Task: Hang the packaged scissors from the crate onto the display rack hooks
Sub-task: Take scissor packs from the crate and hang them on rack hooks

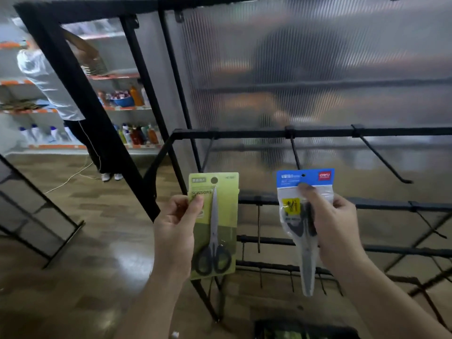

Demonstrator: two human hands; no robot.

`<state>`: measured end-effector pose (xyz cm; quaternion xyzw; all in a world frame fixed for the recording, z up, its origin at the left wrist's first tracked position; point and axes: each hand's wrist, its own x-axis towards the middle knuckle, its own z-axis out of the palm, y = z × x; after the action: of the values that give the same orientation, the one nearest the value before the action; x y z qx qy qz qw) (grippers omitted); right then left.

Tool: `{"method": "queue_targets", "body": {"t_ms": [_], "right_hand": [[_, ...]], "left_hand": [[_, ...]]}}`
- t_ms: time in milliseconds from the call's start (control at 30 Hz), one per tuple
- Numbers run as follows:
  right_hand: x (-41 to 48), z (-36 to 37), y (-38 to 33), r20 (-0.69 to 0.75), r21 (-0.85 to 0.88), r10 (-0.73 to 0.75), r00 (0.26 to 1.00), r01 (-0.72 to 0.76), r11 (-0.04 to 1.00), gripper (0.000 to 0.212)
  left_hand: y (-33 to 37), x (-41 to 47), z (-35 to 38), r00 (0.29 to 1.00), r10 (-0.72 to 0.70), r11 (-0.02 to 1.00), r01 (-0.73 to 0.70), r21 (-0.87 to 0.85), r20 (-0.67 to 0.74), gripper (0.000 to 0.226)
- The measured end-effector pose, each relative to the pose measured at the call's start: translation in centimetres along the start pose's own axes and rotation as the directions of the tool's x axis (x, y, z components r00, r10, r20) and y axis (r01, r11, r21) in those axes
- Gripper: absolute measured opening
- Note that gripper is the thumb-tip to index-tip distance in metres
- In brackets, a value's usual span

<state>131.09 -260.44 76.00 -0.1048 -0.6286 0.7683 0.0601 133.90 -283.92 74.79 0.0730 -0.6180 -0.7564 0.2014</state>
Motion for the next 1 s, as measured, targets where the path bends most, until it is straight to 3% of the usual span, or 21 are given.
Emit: {"method": "queue_targets", "body": {"t_ms": [133, 300, 467, 533, 700, 1000], "right_hand": [[-1.2, 1.6, -0.2, -0.126, 0.067, -0.062, 0.990, 0.071, 0.995, 0.027], [-1.5, 2.8, -0.1, -0.251, -0.080, -0.179, 0.951, 0.164, 0.983, 0.028], [-1.8, 3.4, 0.1, -0.329, -0.110, -0.178, 0.927, 0.150, 0.983, 0.034], [-1.9, 3.6, 0.1, -0.340, -0.106, -0.173, 0.924, 0.145, 0.984, 0.035], [-2.3, 3.9, 0.1, -0.336, -0.095, -0.152, 0.930, 0.127, 0.987, 0.030], [-2.3, 4.0, 0.3, -0.329, -0.070, -0.122, 0.936, 0.105, 0.992, 0.028]], "left_hand": [[-1.0, 2.0, -2.0, 0.993, 0.027, 0.998, -0.021, -0.051, 0.111, 0.033], [-2.2, 4.4, -3.4, 0.981, 0.003, 0.997, 0.011, -0.072, 0.196, 0.041], [-2.5, 5.7, -3.4, 0.964, 0.005, 0.997, 0.017, -0.079, 0.264, 0.041], [-2.6, 5.9, -3.3, 0.962, 0.014, 0.997, 0.007, -0.077, 0.271, 0.042], [-2.5, 5.4, -3.3, 0.969, 0.033, 0.999, -0.033, -0.004, 0.244, 0.018], [-2.0, 5.1, -3.6, 0.986, -0.013, 0.995, -0.004, 0.100, 0.169, 0.022]]}}
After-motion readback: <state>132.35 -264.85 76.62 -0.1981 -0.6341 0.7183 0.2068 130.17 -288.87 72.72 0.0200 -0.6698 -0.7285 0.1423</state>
